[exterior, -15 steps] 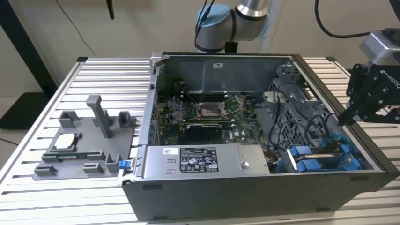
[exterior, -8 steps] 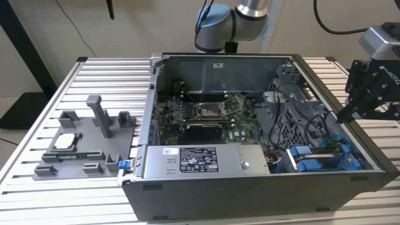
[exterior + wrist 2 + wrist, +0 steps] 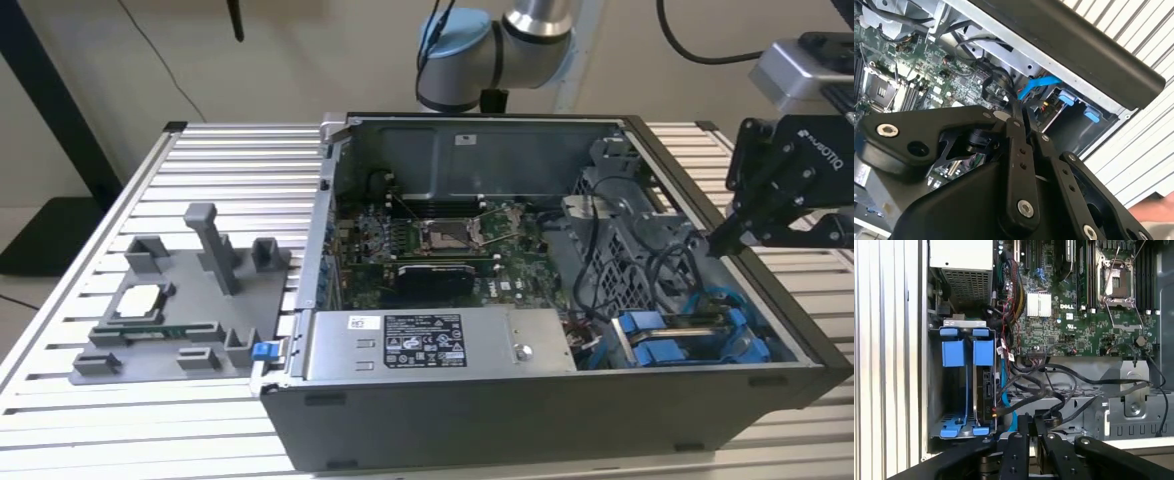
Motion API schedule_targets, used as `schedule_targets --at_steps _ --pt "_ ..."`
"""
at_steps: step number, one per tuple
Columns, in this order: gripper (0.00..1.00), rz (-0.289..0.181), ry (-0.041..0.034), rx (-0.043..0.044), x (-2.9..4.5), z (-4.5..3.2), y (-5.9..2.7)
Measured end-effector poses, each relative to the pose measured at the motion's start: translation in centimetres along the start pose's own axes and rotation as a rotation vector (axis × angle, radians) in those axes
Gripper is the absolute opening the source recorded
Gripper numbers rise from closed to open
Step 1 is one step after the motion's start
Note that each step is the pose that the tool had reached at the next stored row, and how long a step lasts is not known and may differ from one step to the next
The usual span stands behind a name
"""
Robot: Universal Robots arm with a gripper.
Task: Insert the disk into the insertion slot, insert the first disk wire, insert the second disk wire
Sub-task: 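Insert the second disk wire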
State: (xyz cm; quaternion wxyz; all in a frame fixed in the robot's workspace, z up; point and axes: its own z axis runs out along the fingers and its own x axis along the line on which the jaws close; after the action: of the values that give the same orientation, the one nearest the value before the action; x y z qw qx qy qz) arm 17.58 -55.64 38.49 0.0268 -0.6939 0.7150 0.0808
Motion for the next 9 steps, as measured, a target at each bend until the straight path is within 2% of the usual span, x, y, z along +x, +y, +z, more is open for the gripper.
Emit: schedule_targets --at_steps 5,9 --pt "0.00 -0.002 0.0012 0.0141 0.01 -0.20 1.66" --pt "0.00 -0.005 0.0065 0.0332 0.16 -0.16 3.17"
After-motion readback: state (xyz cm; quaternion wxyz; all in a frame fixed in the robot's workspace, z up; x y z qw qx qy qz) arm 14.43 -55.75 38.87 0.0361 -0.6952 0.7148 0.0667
